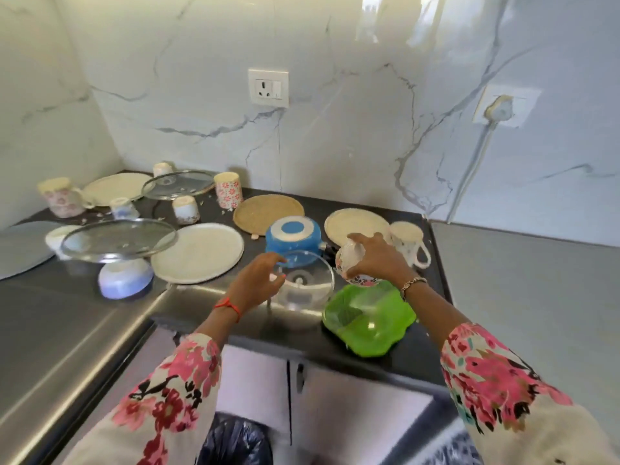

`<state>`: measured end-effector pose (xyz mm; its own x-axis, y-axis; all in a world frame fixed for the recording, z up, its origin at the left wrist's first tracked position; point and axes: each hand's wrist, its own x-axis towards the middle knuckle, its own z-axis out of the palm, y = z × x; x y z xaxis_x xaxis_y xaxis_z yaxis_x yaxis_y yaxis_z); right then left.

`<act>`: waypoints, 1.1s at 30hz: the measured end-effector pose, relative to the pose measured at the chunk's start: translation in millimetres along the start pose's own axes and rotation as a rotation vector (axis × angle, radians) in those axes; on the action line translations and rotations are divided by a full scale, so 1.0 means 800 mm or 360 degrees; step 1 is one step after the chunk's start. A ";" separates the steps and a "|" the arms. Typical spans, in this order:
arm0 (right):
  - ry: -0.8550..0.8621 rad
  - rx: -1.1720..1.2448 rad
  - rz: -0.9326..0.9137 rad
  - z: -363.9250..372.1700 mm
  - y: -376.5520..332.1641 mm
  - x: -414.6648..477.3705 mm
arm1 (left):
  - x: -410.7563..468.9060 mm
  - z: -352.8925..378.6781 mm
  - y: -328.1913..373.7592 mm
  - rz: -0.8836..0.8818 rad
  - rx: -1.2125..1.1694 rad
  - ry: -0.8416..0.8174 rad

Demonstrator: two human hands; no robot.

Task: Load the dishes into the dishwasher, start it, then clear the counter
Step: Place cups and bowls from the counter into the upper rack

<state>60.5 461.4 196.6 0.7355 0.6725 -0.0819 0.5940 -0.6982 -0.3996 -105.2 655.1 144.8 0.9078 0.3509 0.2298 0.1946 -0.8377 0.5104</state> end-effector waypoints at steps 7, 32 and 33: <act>-0.0115 0.0054 0.0128 0.054 -0.004 -0.228 | -0.225 0.024 0.078 0.0017 -0.0049 -0.0019; -0.0215 0.0139 0.0572 0.142 0.299 -0.800 | -0.645 0.315 0.445 -0.0004 -0.0287 -0.0815; -0.0209 0.0124 0.0594 0.140 0.316 -0.814 | -0.650 0.326 0.462 0.0010 -0.0302 -0.0835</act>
<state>-304.4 -125.6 46.8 0.8451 0.4054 -0.3484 0.2639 -0.8832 -0.3877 -408.5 54.0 -2.2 0.9814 0.0501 -0.1855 0.1624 -0.7321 0.6616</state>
